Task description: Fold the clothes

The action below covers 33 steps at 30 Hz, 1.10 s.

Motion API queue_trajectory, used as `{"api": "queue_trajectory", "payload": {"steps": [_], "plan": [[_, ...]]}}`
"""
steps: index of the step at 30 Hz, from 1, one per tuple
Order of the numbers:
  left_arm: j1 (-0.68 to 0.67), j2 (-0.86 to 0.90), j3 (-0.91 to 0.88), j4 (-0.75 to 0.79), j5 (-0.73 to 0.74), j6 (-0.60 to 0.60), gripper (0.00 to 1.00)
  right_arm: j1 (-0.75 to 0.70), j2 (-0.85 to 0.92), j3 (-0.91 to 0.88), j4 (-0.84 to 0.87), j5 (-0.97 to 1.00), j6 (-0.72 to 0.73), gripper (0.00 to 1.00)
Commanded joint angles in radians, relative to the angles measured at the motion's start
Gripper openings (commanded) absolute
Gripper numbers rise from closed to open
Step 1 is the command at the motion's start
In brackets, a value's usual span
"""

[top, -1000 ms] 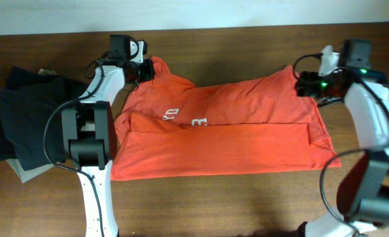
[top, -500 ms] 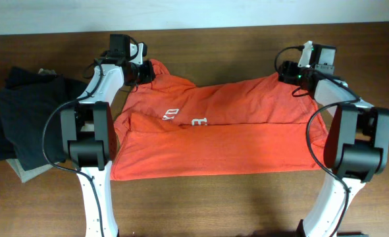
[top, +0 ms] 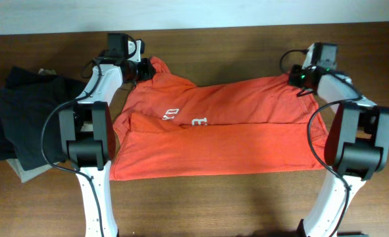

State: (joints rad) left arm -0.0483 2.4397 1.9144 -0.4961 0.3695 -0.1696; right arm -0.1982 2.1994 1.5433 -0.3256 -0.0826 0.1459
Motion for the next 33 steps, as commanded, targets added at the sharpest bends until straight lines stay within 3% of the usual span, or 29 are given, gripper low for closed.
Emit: {"api": "queue_trajectory", "payload": {"steps": [1,4,5,7,9,11,12,14,15,20,30,33], "plan": [[0.01,0.006,-0.013,0.016,-0.026,0.002,0.34,-0.036,-0.027,0.068,-0.044,0.047,0.005,0.04],[0.009,0.006,-0.014,0.044,-0.026,0.002,0.32,-0.04,-0.027,0.069,-0.063,0.046,0.005,0.04],[0.009,0.006,-0.014,0.055,-0.025,0.002,0.24,-0.04,-0.027,0.069,-0.068,0.046,0.005,0.04],[0.005,0.006,-0.014,0.074,-0.026,0.002,0.24,-0.038,-0.027,0.069,-0.08,0.046,0.005,0.04],[0.003,0.006,-0.014,0.081,-0.026,0.002,0.46,-0.038,-0.027,0.069,-0.091,0.046,0.005,0.04],[-0.001,0.006,-0.014,0.085,-0.026,0.002,0.47,-0.038,-0.027,0.069,-0.107,0.046,0.005,0.04],[-0.003,0.006,-0.014,0.089,-0.026,0.003,0.37,-0.038,-0.027,0.069,-0.116,0.046,0.005,0.04],[-0.01,0.006,-0.014,0.096,-0.026,0.003,0.06,-0.038,-0.027,0.069,-0.137,0.045,0.005,0.04],[-0.011,0.006,-0.014,0.096,-0.026,0.003,0.0,-0.038,-0.027,0.069,-0.149,0.045,0.005,0.04],[0.007,-0.03,-0.013,0.082,0.06,0.006,0.0,-0.046,-0.06,0.077,-0.244,0.046,0.005,0.04],[0.06,-0.326,-0.013,-0.505,0.068,0.007,0.0,-0.119,-0.16,0.197,-0.62,0.047,-0.013,0.04],[0.06,-0.386,-0.013,-0.693,0.068,0.055,0.0,-0.119,-0.17,0.198,-0.746,0.055,-0.037,0.04]]}}
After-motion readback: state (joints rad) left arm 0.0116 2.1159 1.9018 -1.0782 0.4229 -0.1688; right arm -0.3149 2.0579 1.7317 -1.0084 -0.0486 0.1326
